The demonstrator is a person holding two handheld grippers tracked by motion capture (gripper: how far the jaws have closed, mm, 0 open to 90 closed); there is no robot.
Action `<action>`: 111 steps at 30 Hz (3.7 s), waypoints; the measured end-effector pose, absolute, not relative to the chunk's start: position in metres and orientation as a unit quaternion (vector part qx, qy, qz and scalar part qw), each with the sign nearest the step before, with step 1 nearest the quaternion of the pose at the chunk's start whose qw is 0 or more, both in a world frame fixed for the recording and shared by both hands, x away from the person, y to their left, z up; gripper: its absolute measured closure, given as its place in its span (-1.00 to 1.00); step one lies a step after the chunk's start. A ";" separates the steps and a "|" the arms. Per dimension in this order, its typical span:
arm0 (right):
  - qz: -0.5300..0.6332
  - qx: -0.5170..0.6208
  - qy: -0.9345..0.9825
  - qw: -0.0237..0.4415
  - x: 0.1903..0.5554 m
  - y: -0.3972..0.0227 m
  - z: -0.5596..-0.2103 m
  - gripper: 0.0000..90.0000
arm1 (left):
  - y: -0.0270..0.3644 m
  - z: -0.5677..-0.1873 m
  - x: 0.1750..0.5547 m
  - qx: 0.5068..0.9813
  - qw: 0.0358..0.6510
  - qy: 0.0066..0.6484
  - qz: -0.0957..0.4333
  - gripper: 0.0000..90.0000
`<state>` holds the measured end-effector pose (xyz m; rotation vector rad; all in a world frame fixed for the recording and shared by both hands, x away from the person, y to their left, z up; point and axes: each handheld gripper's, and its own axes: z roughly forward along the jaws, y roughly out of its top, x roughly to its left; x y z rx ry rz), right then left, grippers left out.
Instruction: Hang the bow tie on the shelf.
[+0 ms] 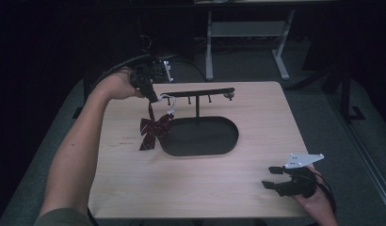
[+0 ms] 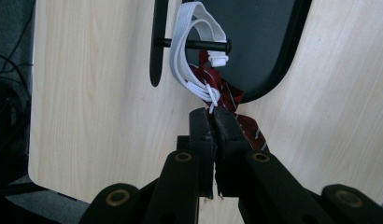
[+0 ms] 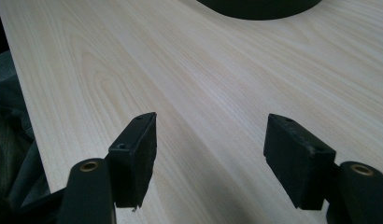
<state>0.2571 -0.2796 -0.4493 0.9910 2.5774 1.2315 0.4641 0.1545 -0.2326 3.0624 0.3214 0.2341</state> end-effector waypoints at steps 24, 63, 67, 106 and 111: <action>0.408 0.326 0.851 0.058 0.257 -0.281 -0.449 -0.24 | 0.151 -0.244 0.474 0.991 0.022 0.112 0.068 0.93; 0.406 0.326 0.852 0.054 0.257 -0.280 -0.450 -0.24 | 0.152 -0.254 0.462 0.993 0.015 0.107 0.049 0.81; 0.407 0.325 0.852 0.056 0.257 -0.280 -0.450 -0.24 | 0.154 -0.256 0.458 0.993 0.012 0.106 0.049 0.80; 0.404 0.332 0.851 0.053 0.259 -0.282 -0.452 -0.24 | 0.169 -0.274 0.431 0.993 0.034 0.110 0.037 0.71; 0.405 0.334 0.850 0.052 0.258 -0.283 -0.452 -0.24 | 0.169 -0.276 0.427 0.993 0.030 0.110 0.036 0.69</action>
